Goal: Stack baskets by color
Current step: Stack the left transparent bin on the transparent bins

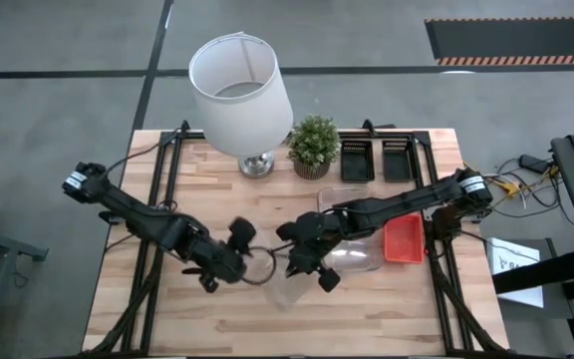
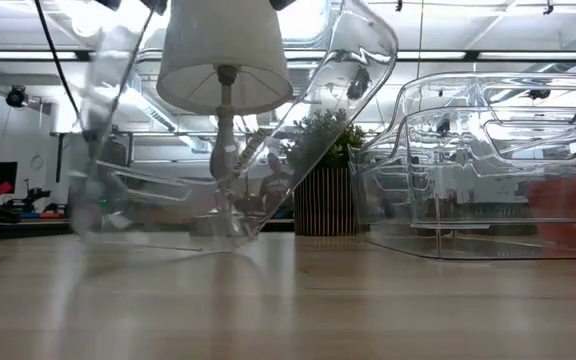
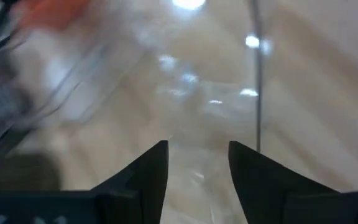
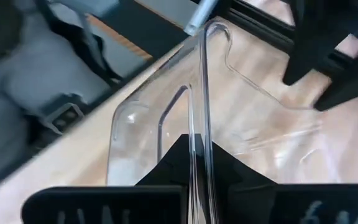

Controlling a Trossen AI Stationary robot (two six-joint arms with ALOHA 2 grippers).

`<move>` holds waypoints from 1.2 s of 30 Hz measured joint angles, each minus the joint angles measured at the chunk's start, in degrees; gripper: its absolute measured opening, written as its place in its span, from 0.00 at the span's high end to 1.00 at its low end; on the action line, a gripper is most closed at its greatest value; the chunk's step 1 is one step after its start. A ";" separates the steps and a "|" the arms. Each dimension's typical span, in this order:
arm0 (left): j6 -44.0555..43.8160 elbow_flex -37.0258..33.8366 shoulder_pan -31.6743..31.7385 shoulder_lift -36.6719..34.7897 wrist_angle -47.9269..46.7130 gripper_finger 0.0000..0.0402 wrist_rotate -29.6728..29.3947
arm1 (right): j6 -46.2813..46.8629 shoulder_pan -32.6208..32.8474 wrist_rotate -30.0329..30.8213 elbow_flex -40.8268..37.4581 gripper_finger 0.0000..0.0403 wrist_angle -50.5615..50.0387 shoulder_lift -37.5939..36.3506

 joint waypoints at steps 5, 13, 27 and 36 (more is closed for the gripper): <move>-4.73 -1.75 0.00 -5.11 -1.24 0.62 -10.28 | -2.03 0.67 6.51 -0.02 0.98 -0.84 -0.71; -8.21 -8.65 -0.22 -13.88 6.34 0.62 -33.06 | -4.64 3.81 20.65 -0.02 0.98 -1.85 -4.38; -7.67 -12.99 -0.17 -22.76 24.68 0.62 -51.63 | 0.74 15.30 64.61 0.00 0.98 -10.82 -10.63; -7.40 -15.96 -0.17 -20.44 29.95 0.62 -49.20 | 17.77 21.60 79.78 0.00 0.98 -25.77 -10.74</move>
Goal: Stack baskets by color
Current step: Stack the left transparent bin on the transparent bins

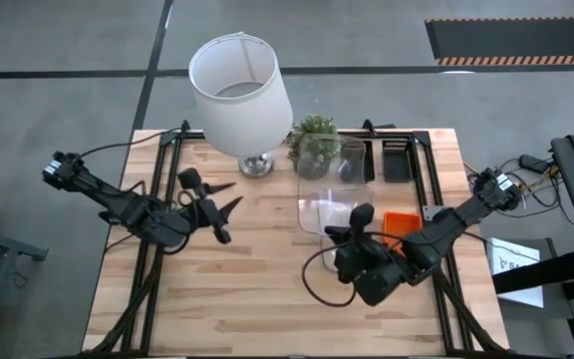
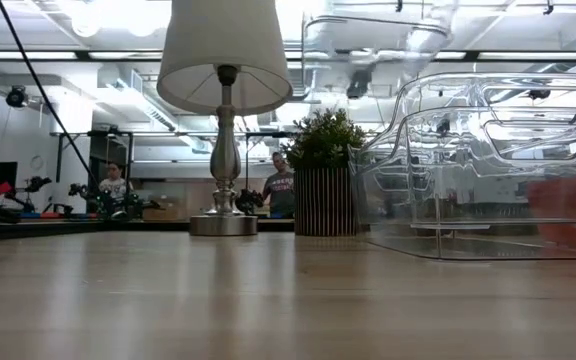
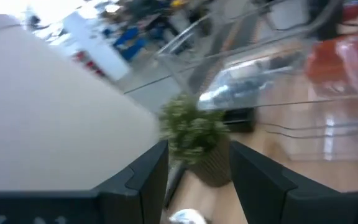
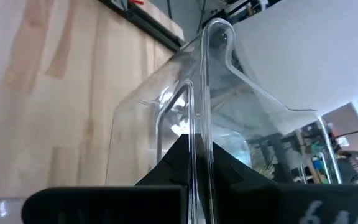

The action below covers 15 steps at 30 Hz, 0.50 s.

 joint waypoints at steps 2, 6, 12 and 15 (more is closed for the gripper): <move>-0.02 -0.02 0.00 1.32 0.35 0.62 3.49 | 4.00 1.07 -0.07 0.00 0.98 -2.68 0.02; 0.14 -0.02 0.08 4.73 3.22 0.62 12.11 | 12.01 3.60 -0.58 0.00 0.98 -8.36 0.06; 4.02 -0.02 0.09 12.04 7.22 0.62 23.93 | 18.23 8.56 -0.37 0.00 0.98 -12.26 0.08; 8.54 -0.02 0.13 16.24 11.89 0.62 25.50 | 19.63 10.62 -0.22 -0.02 0.98 -13.18 0.08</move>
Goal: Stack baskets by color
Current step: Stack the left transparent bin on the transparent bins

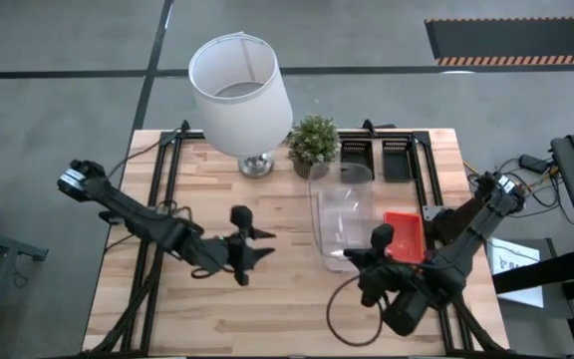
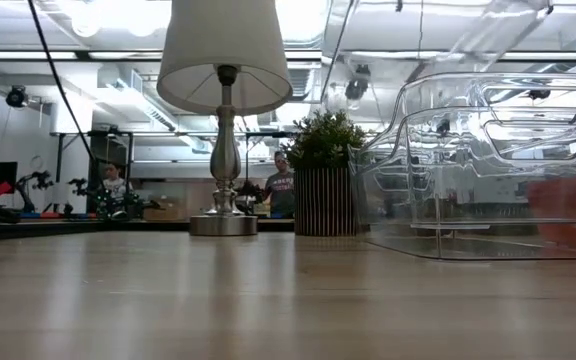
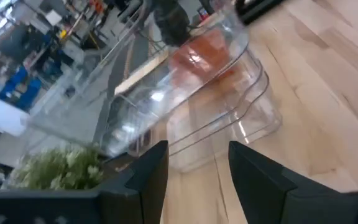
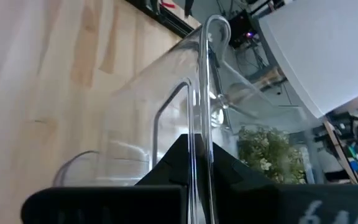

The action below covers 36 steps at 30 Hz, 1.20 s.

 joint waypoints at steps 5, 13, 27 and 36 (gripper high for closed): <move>3.62 -0.02 1.60 3.48 7.19 0.62 1.12 | 3.57 2.01 -0.22 -0.02 0.98 -4.18 0.63; 3.14 -0.02 4.70 4.92 10.98 0.62 8.49 | 10.18 3.25 0.16 -0.39 0.98 -9.98 1.85; 3.08 -0.02 9.18 10.97 18.42 0.62 10.48 | 11.33 3.38 -0.37 -4.42 0.98 -11.28 2.47; 3.04 -0.02 11.40 13.66 21.25 0.62 10.94 | 11.85 3.33 -0.46 -6.65 0.98 -10.90 2.47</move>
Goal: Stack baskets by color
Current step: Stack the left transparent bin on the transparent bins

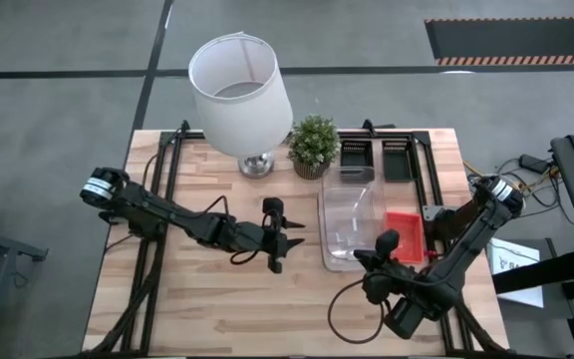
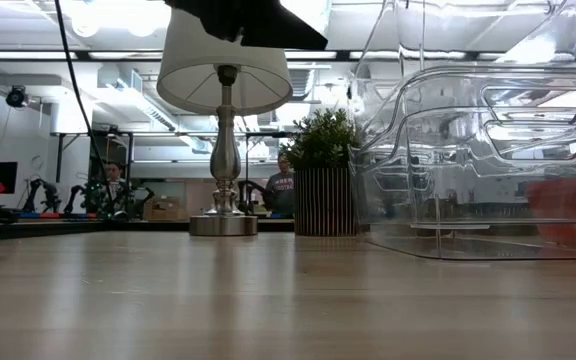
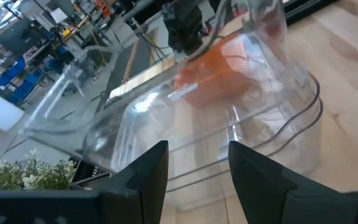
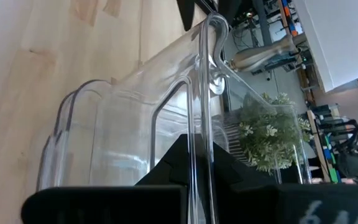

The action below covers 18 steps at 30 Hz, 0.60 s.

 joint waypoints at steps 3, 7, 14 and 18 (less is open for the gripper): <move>-0.02 0.00 0.59 0.09 0.03 0.62 0.34 | 1.37 -0.04 0.11 -0.72 0.98 -0.02 -0.02; -0.02 0.00 0.98 0.22 0.17 0.62 0.64 | 2.38 -0.02 0.09 -1.36 0.98 0.50 -0.02; -0.06 0.00 1.17 0.22 1.66 0.62 2.06 | 2.36 -0.02 0.53 -3.59 0.98 3.17 -0.02; -0.04 0.00 1.19 0.22 2.02 0.62 2.26 | 2.38 -0.02 0.52 -3.98 0.98 4.24 -0.02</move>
